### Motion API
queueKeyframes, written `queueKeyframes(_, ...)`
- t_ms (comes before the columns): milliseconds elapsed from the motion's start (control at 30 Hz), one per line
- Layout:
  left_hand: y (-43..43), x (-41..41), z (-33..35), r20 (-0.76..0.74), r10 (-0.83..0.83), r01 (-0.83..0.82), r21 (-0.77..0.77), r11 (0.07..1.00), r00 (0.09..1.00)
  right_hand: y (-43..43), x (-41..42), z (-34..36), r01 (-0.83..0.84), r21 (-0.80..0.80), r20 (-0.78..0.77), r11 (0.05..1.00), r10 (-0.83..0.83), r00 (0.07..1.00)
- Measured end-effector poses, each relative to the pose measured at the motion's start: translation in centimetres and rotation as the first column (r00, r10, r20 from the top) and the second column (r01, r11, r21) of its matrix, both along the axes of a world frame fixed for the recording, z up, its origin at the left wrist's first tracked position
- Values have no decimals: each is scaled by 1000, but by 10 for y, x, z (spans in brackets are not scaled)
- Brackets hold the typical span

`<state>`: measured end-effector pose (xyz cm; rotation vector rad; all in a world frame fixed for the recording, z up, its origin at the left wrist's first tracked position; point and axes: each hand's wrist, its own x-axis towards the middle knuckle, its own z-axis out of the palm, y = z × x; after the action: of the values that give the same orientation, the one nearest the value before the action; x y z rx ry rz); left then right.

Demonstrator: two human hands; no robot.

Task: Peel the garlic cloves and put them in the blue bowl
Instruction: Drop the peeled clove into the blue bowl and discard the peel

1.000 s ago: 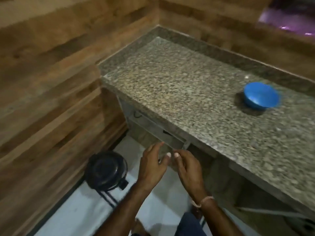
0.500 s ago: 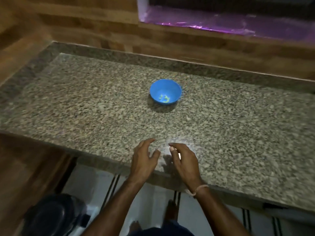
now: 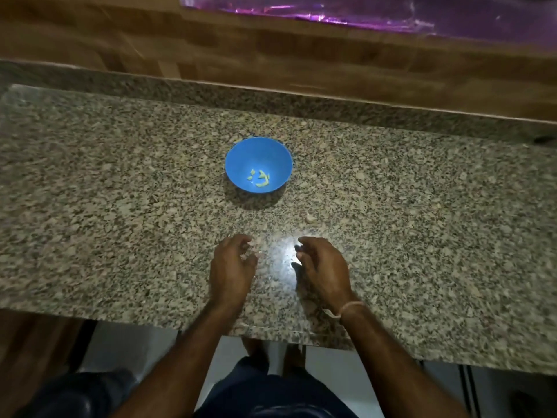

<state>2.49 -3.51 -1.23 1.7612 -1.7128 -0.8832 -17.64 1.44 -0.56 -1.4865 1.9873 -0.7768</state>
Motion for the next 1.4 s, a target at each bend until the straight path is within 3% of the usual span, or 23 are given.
queueKeyframes(167,-9,7,-8,-3,-19,19,-15,1000,1000,-17,10,-18,-1,-7,20,1000,1,1000)
queueKeyframes(400,-16,3,-10,-68,99,-100,-12,995,993,-25,1,-23,175,-53,274,983,-154,949)
queueKeyframes(867,-13,-81,-13,18,-37,36,30,999,999,-26,-55,-22,44,-54,58,998,-41,997)
queueKeyframes(1267,-3,-59,-18,69,132,-131,-11,991,989,-40,-40,-31,-121,-35,12,992,121,993)
queueKeyframes(1400,-5,-57,-15,104,76,-73,-33,997,992,-44,-30,-32,-167,-40,8,985,168,986)
